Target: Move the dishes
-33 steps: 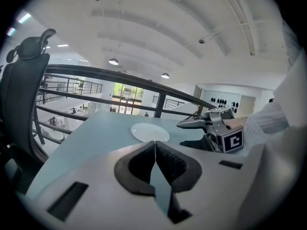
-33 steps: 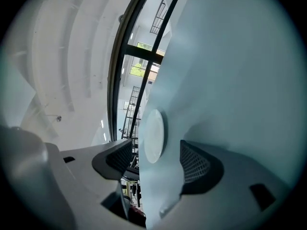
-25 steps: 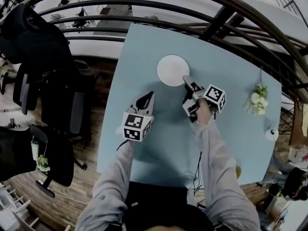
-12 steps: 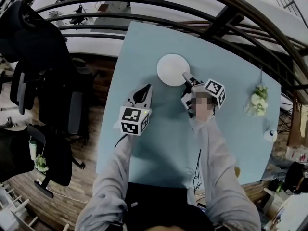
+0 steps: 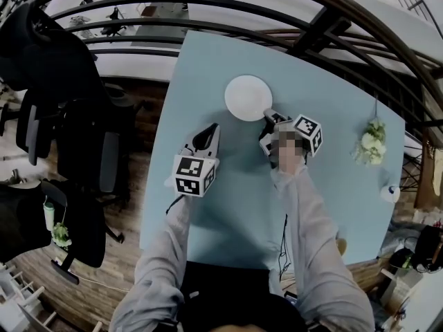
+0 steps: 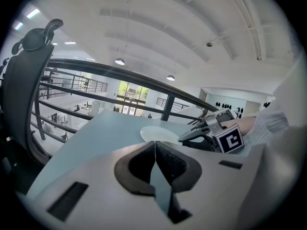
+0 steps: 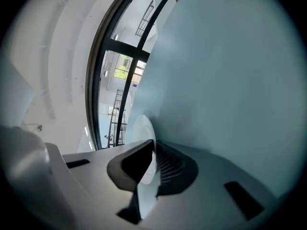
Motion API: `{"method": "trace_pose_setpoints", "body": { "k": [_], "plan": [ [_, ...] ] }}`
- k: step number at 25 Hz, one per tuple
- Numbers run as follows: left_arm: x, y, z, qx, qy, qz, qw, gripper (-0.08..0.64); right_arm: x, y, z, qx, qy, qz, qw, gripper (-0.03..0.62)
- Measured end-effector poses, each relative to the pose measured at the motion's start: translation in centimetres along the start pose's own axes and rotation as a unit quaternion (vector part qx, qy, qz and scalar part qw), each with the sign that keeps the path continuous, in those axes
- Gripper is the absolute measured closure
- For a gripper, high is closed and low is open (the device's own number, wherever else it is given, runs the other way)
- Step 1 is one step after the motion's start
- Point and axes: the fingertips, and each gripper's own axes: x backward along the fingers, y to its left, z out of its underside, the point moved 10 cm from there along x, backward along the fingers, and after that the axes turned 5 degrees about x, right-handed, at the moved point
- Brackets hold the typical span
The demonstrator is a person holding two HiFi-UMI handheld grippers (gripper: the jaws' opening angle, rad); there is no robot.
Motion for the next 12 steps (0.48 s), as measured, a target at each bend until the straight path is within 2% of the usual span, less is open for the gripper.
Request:
{"method": "trace_pose_setpoints", "body": {
  "k": [4,7,12],
  "plan": [
    [0.8,1.5,-0.2,-0.002,0.004,-0.006,1.0000,0.543,-0.6,0.0,1.6,-0.024,-0.019,-0.044,0.999,0.569],
    [1.1,1.0,-0.5,-0.004,0.003,-0.009,0.9999,0.543,0.2,0.2,1.6,-0.043,-0.041,-0.086,0.994,0.575],
    [2.3,-0.1,1.0,-0.014,-0.001,-0.004,0.9999,0.543,1.7,-0.8,2.2,-0.033,-0.052,-0.108,0.992,0.575]
  ]
}}
